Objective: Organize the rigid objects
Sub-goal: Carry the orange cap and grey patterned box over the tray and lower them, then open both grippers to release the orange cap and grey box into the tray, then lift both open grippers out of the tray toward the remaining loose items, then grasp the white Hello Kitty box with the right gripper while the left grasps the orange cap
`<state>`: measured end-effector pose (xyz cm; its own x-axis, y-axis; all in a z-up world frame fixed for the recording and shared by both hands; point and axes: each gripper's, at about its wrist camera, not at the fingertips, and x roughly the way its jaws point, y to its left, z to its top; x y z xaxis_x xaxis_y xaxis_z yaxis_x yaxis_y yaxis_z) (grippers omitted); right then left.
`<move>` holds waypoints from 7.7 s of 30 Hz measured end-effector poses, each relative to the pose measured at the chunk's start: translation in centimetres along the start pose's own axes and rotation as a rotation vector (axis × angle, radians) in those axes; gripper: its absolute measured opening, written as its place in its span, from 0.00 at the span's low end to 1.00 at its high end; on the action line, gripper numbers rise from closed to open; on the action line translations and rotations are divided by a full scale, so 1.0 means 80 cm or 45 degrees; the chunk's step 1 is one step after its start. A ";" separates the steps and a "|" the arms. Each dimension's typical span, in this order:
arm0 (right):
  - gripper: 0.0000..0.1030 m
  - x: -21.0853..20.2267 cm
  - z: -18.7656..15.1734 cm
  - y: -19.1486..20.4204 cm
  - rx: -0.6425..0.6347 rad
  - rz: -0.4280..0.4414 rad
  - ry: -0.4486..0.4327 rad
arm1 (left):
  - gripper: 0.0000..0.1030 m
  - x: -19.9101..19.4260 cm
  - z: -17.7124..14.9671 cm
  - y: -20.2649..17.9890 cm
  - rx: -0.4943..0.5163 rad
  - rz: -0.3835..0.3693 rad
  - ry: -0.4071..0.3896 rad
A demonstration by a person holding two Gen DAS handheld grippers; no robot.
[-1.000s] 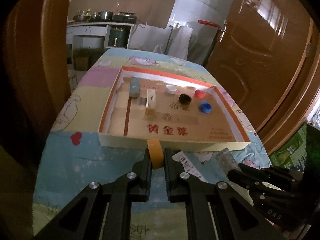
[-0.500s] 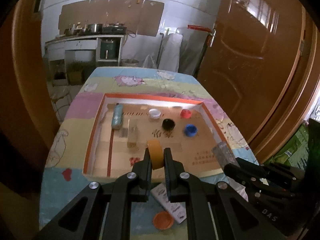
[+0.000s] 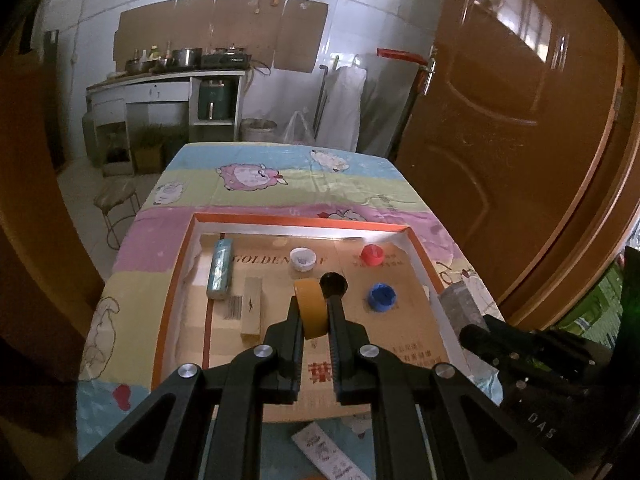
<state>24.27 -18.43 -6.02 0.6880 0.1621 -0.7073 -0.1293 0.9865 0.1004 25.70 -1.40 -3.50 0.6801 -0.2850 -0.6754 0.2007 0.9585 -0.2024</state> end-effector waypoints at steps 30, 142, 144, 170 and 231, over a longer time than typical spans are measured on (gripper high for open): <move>0.20 0.109 0.035 -0.048 0.071 -0.051 0.100 | 0.11 0.116 0.026 0.015 0.003 0.027 0.155; 0.42 0.036 0.014 -0.065 0.164 -0.099 0.043 | 0.18 0.049 -0.011 0.011 -0.016 0.011 0.104; 0.42 0.029 0.012 -0.063 0.162 -0.099 0.039 | 0.18 0.043 -0.013 0.011 -0.018 0.014 0.096; 0.42 -0.044 -0.022 -0.007 0.070 -0.058 -0.013 | 0.18 -0.053 -0.052 0.011 -0.004 0.060 -0.008; 0.24 0.035 -0.080 0.089 -0.121 0.225 0.170 | 0.18 -0.038 -0.181 0.007 0.107 -0.075 0.162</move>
<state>20.69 -11.09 -11.78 0.5488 0.3216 -0.7716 -0.3107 0.9354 0.1689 13.55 -0.02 -11.78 0.5714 -0.3336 -0.7498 0.2997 0.9354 -0.1877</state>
